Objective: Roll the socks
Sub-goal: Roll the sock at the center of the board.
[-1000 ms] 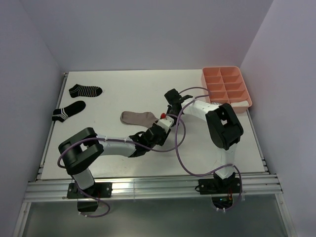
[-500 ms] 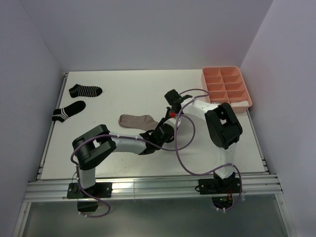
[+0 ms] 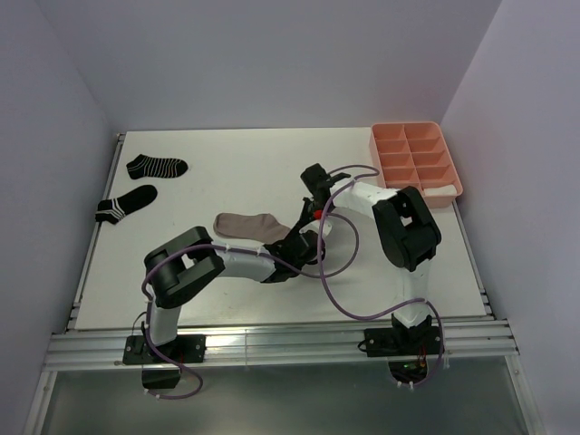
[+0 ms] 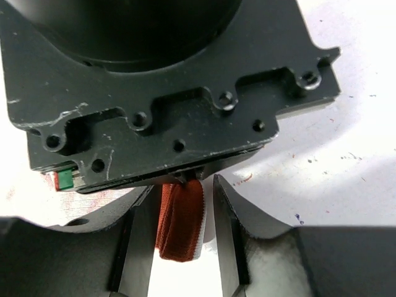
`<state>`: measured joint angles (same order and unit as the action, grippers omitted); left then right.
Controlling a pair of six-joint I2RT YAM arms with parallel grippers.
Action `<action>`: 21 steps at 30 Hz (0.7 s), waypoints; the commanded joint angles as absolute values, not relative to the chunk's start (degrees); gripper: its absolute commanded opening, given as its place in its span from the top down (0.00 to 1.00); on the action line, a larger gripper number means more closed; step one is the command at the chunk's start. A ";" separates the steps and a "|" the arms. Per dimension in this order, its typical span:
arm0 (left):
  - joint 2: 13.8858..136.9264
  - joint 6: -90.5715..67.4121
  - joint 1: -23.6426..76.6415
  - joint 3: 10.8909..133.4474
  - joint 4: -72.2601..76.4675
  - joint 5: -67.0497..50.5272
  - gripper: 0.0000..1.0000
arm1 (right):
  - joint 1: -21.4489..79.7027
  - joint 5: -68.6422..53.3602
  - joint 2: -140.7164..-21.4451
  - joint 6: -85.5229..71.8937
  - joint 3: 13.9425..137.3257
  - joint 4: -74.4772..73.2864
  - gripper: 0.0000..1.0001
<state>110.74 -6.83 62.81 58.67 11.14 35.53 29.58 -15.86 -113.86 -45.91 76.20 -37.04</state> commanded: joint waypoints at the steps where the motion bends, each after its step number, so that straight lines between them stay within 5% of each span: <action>1: 111.88 -8.61 63.28 60.55 8.79 37.00 0.57 | 29.53 -13.53 -117.16 -44.30 75.24 -40.87 1.00; 21: 107.66 -13.01 67.67 63.11 0.97 46.05 0.59 | 29.18 -14.59 -115.66 -44.21 71.19 -37.88 1.00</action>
<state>110.59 -11.79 67.00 61.67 1.32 43.59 28.71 -18.59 -113.67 -45.52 74.56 -35.18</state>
